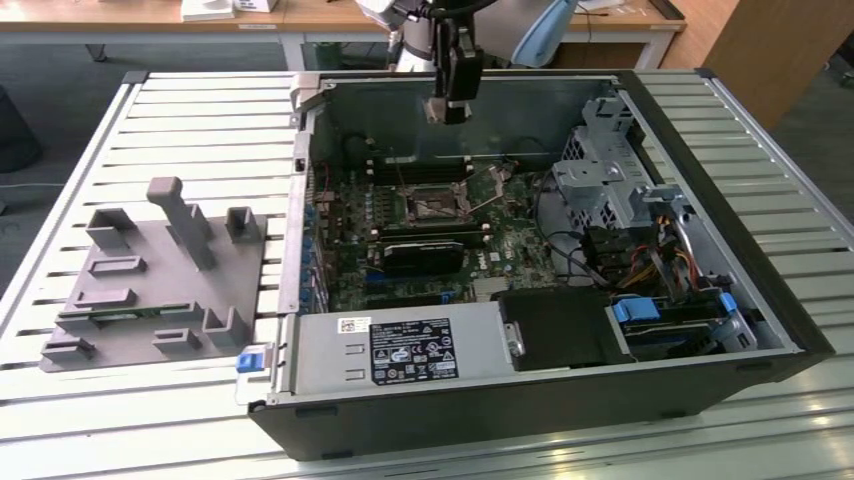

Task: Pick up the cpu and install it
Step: 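Place the cpu into insertion slot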

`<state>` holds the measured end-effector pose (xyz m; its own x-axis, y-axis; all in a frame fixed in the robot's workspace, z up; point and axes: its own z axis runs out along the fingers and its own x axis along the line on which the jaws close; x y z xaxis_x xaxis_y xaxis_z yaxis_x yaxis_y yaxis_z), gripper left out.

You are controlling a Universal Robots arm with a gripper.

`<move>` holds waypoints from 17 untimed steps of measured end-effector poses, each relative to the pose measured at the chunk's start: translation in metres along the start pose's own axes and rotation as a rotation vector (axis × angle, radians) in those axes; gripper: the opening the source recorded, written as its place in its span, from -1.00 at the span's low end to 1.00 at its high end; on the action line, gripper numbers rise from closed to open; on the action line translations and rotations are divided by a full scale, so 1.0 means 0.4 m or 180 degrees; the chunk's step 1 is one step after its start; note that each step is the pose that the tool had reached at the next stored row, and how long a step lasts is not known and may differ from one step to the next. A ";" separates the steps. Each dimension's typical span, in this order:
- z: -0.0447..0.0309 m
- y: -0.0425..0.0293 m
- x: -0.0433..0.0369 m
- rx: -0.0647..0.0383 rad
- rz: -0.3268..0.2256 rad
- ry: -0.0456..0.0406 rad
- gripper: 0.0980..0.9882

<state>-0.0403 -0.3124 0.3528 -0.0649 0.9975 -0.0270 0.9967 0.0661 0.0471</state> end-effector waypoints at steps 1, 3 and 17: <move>0.001 0.000 0.000 0.0000 0.0000 0.0000 -0.02; 0.004 0.000 0.000 0.0000 0.0000 0.0001 -0.02; 0.019 -0.001 0.001 0.0000 0.0000 0.0001 -0.02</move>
<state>-0.0403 -0.3124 0.3451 -0.0649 0.9975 -0.0267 0.9967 0.0661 0.0471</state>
